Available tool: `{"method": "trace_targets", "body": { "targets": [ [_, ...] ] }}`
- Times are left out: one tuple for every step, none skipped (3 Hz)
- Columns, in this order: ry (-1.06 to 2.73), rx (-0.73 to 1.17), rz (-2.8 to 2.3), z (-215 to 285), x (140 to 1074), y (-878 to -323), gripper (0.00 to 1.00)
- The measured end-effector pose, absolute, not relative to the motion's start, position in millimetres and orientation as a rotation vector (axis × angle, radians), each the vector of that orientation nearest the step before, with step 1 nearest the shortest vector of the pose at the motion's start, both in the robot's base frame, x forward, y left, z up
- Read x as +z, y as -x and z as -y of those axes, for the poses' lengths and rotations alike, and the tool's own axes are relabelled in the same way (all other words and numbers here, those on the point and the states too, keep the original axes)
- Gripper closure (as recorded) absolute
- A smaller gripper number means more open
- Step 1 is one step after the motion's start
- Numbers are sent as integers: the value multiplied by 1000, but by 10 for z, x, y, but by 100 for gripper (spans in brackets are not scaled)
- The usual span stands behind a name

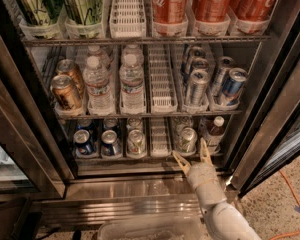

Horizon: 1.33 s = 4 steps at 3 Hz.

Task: Pick 7up can from bottom shelf of fridge

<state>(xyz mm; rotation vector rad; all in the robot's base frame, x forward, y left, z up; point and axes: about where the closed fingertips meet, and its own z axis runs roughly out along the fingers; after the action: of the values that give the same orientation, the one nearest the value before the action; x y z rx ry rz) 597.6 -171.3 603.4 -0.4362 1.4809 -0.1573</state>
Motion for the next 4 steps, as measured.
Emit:
{"method": "trace_targets", "body": {
  "targets": [
    [406,-174,-1487,1713,5954,-6174,27],
    [396,-178,-1493,1712,5918,-6225,27],
    [379,-175,-1494,1710,5915,-6294,27],
    [349,-154,-1501,1710,5925,-6361,46]
  ]
}}
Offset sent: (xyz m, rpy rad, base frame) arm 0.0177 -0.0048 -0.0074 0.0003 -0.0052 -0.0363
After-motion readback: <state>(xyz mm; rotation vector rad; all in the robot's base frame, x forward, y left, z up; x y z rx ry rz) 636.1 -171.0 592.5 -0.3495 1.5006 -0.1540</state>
